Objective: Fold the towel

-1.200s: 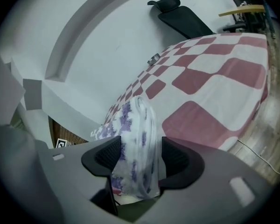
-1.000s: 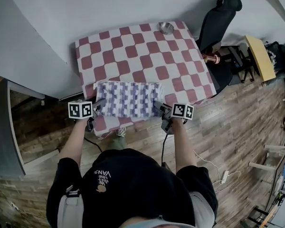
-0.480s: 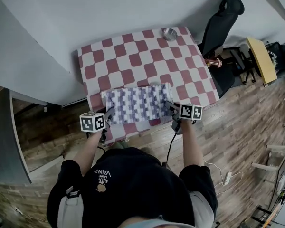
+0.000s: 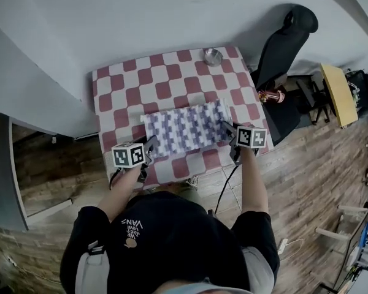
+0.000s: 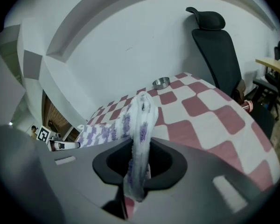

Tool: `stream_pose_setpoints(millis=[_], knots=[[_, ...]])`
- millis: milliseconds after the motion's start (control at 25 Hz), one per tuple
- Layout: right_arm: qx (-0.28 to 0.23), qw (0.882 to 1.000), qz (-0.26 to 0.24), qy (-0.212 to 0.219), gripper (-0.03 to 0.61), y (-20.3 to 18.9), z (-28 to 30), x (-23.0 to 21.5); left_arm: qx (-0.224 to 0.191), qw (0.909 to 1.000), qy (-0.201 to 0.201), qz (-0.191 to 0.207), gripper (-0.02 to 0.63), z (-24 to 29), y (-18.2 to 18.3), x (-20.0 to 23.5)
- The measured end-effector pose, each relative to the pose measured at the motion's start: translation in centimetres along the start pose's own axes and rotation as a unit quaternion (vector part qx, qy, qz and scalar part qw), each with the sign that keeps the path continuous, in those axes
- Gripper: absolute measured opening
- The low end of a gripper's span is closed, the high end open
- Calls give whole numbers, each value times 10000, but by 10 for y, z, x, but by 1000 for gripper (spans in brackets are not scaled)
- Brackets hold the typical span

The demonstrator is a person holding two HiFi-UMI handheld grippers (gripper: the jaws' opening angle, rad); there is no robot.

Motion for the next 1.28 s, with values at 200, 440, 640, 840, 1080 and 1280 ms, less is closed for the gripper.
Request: stream_pose_setpoints(millis=[200,440,640,840,1080,1280], knots=[[280,9990,-339,79,71,27,2,-52,-68,9991,139,-390,147,29,-12,-28],[462,9969,-637,13,71,45,3,-93,-122,9981,215,-563,181,51,-20,-53],[415,9923,-1154,-146,71,50,-1,-82,-64,9984,336,-456,183,56,-23,-57],[306,9900,-1356,248,72,53,-15,-23,-49,9992,296,-248,210,53,-19,-56],[278,9875,-1192,996,75,42,-12,58,-267,9994,97,182,236,33,6,-59],[664,9752,-1919,885,82,14,9,107,-230,9993,-80,291,236,17,6,-54]])
Point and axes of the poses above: the fingertips, and each gripper's own axes: z forward along the fingers, x to its left, y out of its top, the point moved 5 cm from there along -z, backward along the fingers, and after that the axes turned 10 degrees about -x, right-handed, at the moved point
